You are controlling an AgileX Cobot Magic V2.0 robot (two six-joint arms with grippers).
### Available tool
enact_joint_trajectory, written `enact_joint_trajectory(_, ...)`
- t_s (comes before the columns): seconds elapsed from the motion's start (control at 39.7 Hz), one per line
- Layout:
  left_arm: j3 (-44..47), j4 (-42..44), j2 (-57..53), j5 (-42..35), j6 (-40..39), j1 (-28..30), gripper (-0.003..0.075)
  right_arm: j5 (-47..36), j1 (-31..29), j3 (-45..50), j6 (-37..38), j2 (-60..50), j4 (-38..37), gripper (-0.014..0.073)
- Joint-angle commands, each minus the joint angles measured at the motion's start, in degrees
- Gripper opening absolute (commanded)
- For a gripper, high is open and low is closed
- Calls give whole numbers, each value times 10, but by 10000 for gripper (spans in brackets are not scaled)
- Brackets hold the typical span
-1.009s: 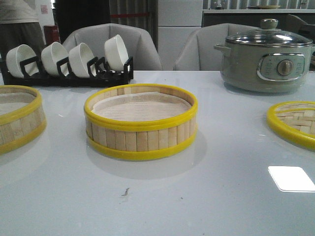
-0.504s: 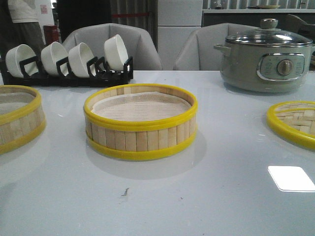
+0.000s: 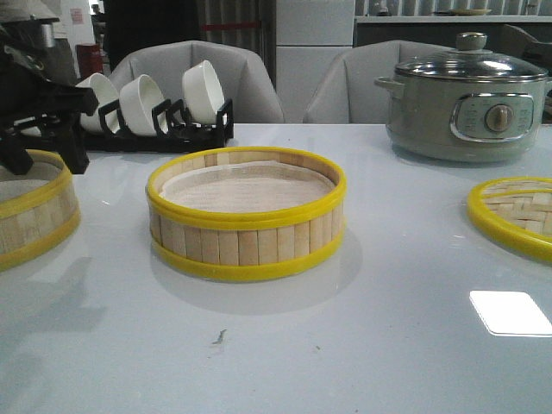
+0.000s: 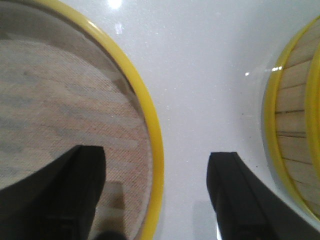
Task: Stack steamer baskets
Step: 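Grasp the rim of the bamboo basket nearest the left gripper, then lift the basket with the left gripper over the middle basket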
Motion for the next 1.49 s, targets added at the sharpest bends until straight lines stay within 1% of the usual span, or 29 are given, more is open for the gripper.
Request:
enact_joint_trajectory(0.0, -20, -9, -17, -34, 2, -8, 498, -43, -2, -20, -3, -2, 3, 411)
enact_joint_trajectory(0.3, -20, -9, 1, -32, -5, -8, 493, -54, -2, -20, -3, -2, 3, 411)
enact_joint_trajectory(0.38, -20, -9, 1, -34, -9, -8, 474, -57, -2, -20, -3, -2, 3, 411)
enact_joint_trajectory(0.53, -20, -9, 1, -37, -9, -8, 403, -62, -2, -20, -3, 1, 3, 411)
enact_joint_trajectory(0.68, -20, -9, 1, -37, -9, -8, 391, -62, -2, -20, -3, 5, 3, 411)
enact_joint_trajectory(0.73, -20, -9, 1, -37, -9, -8, 364, -62, -2, -20, -3, 7, 3, 411)
enact_joint_trajectory(0.78, -20, -9, 1, -37, -9, -8, 311, -62, -2, -20, -3, 7, 3, 411)
enact_joint_trajectory(0.88, -20, -9, 1, -37, -9, -8, 136, -63, -2, -20, -3, 7, 3, 411)
enact_joint_trajectory(0.91, -20, -9, 1, -37, -9, -8, 80, -63, -2, -20, -3, 7, 3, 411)
enact_joint_trajectory(0.98, -20, -9, 1, -37, -9, -8, 99, -64, -2, -20, -3, 7, 3, 411)
enact_joint_trajectory(1.13, -37, -14, -3, -27, -9, -11, 92, -64, -2, -20, -3, 7, 4, 411)
enact_joint_trajectory(1.31, -128, -15, -9, 15, -9, -49, 92, -64, -2, -20, -3, 7, 4, 411)
enact_joint_trajectory(1.46, -224, -14, -9, 57, -9, -104, 92, -64, -2, -20, -3, 7, 4, 411)
